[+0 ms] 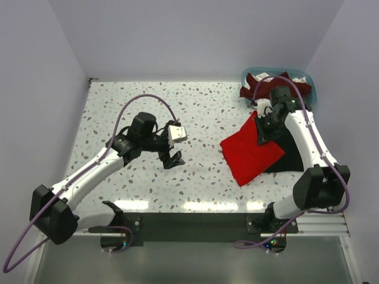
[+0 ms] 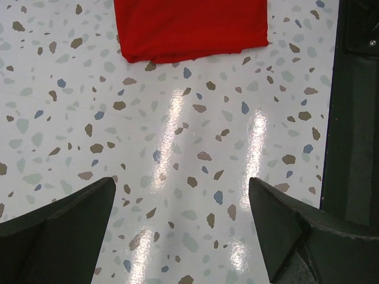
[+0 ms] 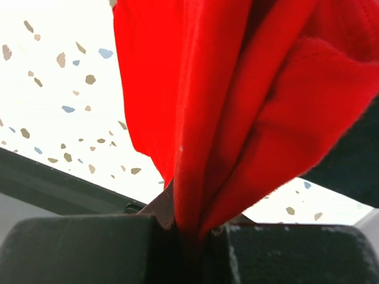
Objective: Fold and stack the t-shirts
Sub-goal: Neatly place the folded tshirt to the corner
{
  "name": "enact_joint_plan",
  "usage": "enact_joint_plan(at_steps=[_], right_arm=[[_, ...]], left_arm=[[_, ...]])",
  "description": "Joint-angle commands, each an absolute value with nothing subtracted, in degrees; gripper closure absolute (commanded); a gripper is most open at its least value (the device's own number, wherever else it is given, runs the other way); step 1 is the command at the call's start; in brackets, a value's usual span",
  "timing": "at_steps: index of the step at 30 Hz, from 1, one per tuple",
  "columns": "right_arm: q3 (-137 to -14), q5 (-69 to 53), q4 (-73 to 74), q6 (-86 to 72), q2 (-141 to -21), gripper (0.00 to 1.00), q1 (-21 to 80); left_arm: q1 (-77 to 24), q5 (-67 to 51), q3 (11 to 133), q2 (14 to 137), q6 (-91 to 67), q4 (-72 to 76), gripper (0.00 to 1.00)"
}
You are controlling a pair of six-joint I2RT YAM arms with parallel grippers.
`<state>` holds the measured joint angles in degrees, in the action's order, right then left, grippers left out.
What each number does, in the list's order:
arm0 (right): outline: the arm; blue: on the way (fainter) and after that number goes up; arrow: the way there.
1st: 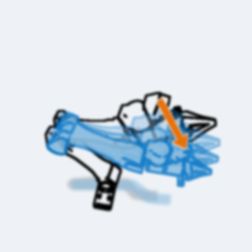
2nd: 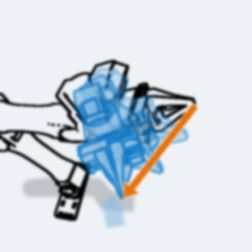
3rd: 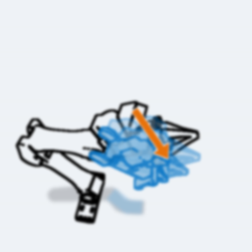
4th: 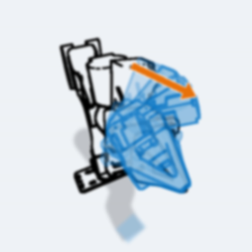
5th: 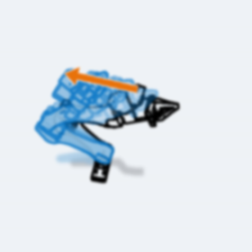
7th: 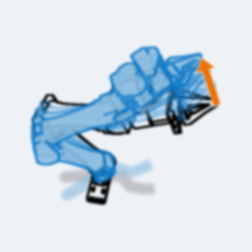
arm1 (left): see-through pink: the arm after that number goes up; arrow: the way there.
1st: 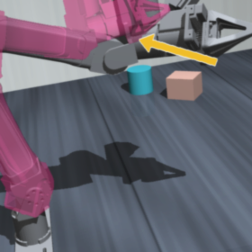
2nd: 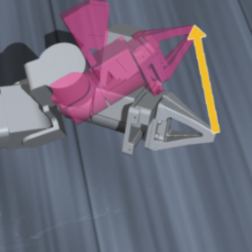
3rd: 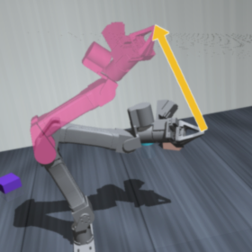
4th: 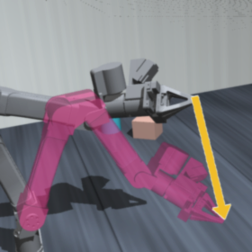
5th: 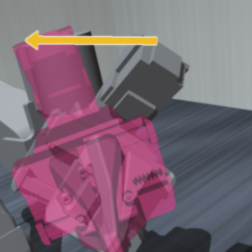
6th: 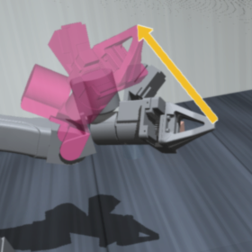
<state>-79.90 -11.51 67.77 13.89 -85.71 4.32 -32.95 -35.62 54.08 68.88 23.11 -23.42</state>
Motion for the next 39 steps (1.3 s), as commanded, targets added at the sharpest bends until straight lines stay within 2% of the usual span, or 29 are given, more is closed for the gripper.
enact_joint_plan(at_steps=[1,26,39], right_arm=[[-85.16,-7.83,70.40,15.47,-84.46,1.00,2.46],[-96.24,-8.26,76.38,15.12,-85.25,1.00,-3.69],[-91.76,-9.84,73.13,20.65,-86.83,1.00,-11.42]], left_arm=[[-32.61,-35.69,54.05,67.32,23.55,-22.94,0.00],[-32.61,-35.33,53.09,67.15,26.72,-24.08,0.00],[-32.61,-35.68,54.05,68.29,28.56,-25.92,0.00]])
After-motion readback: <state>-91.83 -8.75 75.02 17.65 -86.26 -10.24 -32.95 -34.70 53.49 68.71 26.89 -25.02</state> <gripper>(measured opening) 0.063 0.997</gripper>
